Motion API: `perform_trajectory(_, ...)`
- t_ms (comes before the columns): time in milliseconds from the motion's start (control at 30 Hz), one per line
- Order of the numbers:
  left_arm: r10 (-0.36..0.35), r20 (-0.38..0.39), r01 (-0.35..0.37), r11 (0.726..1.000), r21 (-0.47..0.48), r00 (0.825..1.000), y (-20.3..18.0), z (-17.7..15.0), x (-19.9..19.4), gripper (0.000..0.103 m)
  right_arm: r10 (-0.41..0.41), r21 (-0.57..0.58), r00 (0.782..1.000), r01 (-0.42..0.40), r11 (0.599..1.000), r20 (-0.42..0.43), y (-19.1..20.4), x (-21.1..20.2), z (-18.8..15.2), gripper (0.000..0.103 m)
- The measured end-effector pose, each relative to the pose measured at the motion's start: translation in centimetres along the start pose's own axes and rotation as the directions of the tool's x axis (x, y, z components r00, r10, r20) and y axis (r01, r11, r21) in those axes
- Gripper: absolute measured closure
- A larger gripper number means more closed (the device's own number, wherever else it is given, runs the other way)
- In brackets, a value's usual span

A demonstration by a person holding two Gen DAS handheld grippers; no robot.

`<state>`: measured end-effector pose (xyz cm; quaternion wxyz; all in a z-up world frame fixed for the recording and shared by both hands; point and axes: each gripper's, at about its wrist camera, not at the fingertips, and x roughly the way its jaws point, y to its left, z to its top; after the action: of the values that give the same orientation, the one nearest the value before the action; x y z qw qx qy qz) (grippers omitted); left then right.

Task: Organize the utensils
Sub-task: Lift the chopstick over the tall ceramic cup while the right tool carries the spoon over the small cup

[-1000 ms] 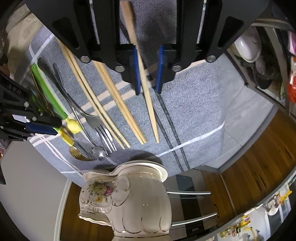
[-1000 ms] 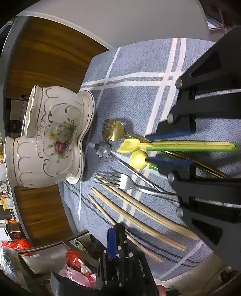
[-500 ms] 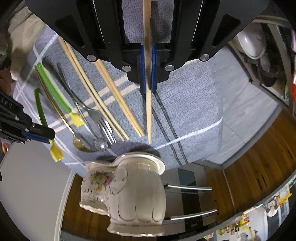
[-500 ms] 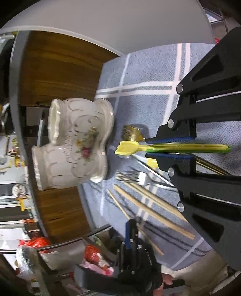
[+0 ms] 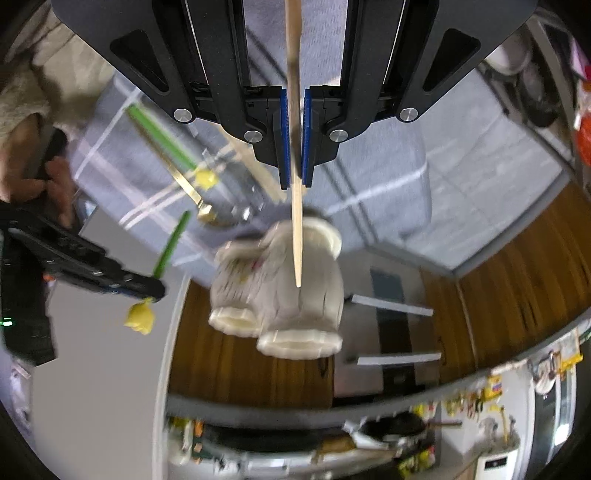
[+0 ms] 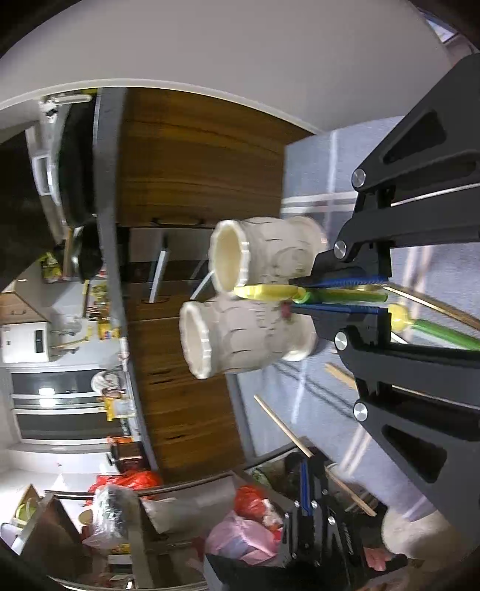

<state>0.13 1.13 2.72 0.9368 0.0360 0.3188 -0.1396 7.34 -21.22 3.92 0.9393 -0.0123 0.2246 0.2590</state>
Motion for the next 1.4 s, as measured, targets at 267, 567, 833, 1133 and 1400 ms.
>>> perform_trajectory(267, -0.063, 0.178, 0.063, 0.998, 0.003, 0.982, -0.5, 4.5, -1.5, 0.096, -0.015, 0.075, 0.989, 0.003, 0.997, 0.150, -1.2, -0.5, 4.6, 0.095)
perform_trajectory(567, -0.051, 0.365, 0.077, 0.995, -0.057, 0.930, 0.8, 11.6, 1.3, 0.096, -0.096, 0.146, 0.952, 0.056, 0.988, 0.289, -2.7, 0.8, 7.0, 0.095)
perform_trajectory(833, 0.023, 0.508, 0.062, 0.987, -0.151, 0.861, 1.8, 16.0, 5.2, 0.096, -0.118, 0.223, 0.961, 0.062, 0.973, 0.250, -5.1, 4.2, 5.5, 0.095)
perform_trajectory(1133, 0.123, 0.459, -0.041, 0.982, -0.184, 0.880, 2.5, 16.2, 10.1, 0.096, -0.094, 0.251, 0.979, 0.047, 0.967, 0.179, -6.3, 6.7, 4.7, 0.095)
perform_trajectory(1400, 0.117, 0.439, -0.059, 0.988, -0.144, 0.891, 2.8, 13.7, 9.9, 0.096, -0.091, 0.247, 0.987, 0.056, 0.968, 0.133, -6.4, 7.5, 3.9, 0.095)
